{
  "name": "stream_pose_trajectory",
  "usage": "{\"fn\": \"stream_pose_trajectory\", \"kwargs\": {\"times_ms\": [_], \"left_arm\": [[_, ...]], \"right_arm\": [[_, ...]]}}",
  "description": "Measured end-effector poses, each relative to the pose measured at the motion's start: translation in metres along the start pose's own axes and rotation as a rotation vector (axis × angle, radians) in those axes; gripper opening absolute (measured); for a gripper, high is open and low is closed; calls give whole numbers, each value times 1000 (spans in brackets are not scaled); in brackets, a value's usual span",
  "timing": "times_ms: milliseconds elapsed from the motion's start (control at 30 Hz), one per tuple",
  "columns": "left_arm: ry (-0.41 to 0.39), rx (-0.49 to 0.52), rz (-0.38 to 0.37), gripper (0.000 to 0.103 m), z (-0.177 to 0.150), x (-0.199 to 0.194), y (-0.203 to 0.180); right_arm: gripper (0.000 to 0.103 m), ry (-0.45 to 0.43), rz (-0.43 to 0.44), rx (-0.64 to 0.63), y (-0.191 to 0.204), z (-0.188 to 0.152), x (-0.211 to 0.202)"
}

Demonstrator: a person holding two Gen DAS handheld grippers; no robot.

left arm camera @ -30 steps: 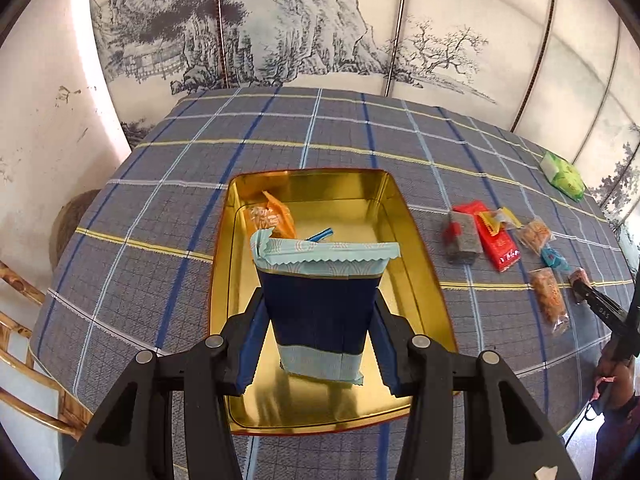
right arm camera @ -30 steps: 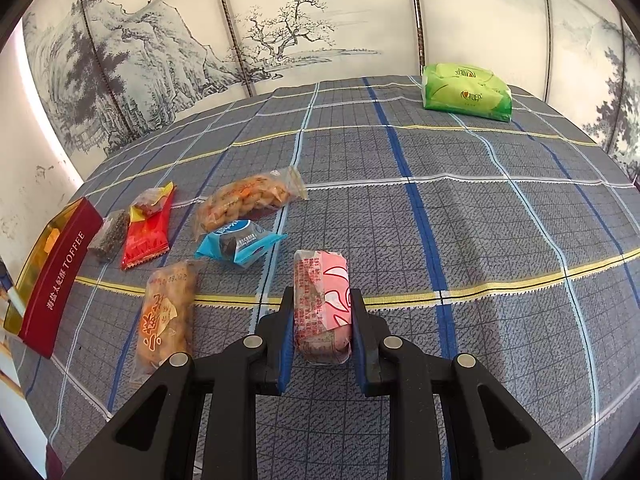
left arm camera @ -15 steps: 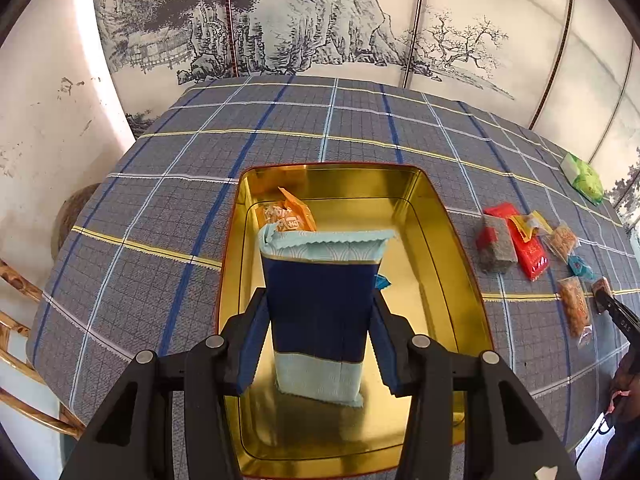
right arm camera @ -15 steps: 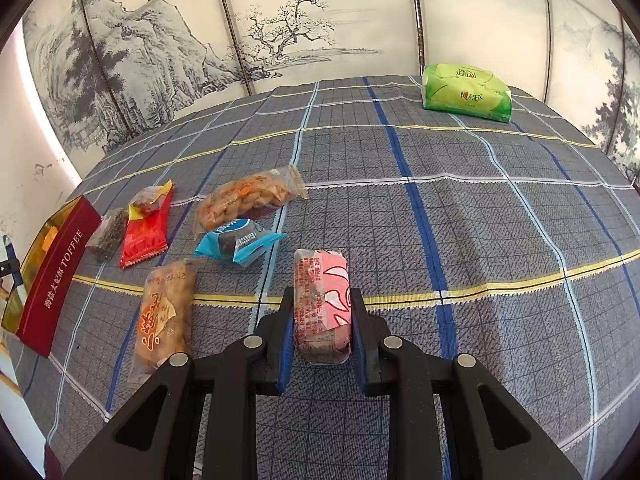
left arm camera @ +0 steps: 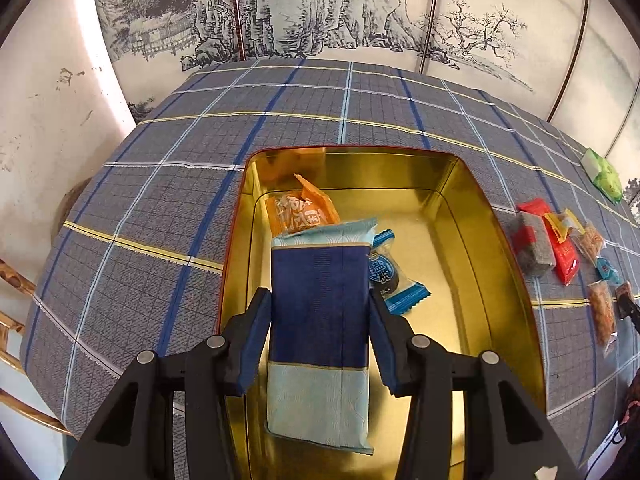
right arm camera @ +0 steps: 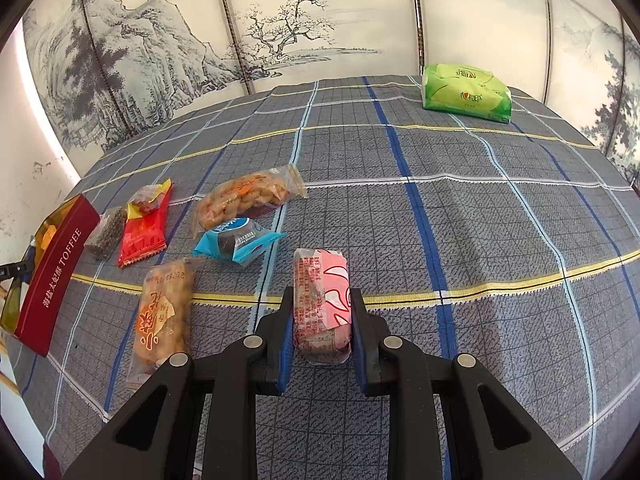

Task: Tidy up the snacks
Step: 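Carry the blue-and-mint packet into the tin and release it with the left gripper, then carry the pink-wrapped cake in the right gripper into the tin and release it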

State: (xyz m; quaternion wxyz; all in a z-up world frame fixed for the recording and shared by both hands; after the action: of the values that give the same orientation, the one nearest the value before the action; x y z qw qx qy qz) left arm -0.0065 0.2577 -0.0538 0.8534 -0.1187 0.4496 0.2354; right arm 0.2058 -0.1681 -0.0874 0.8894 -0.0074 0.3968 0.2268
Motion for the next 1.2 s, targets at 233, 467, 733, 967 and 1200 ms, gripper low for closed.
{"fn": "stream_pose_trajectory", "kwargs": {"times_ms": [233, 467, 733, 967, 1200], "left_arm": [[-89, 34, 36, 56, 1, -12, -1], [-180, 45, 49, 63, 6, -44, -11], [-233, 57, 35, 67, 1, -68, -24], [-243, 9, -18, 67, -13, -78, -26], [-214, -2, -45, 67, -22, -78, -22]], "right_arm": [[25, 0, -2, -2, 1, 1, 1], [25, -5, -9, -3, 0, 3, 2], [25, -12, 4, 6, -1, -3, -2], [25, -12, 47, 14, 13, -14, -20], [25, -31, 124, -19, 54, -15, -51]]}}
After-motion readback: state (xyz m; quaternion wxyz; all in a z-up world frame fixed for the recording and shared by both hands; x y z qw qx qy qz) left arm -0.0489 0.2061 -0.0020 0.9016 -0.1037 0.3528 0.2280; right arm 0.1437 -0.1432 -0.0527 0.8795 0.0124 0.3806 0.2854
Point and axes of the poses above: each gripper's, at about its wrist camera, not at the fingertips, and x roughly the way its jaws point, y to its left, z to its top, the point moved 9 cm from there along x, roughly the way its jaws point, and after that the axes turned 2 degrees about x, right-handed, at the moved point
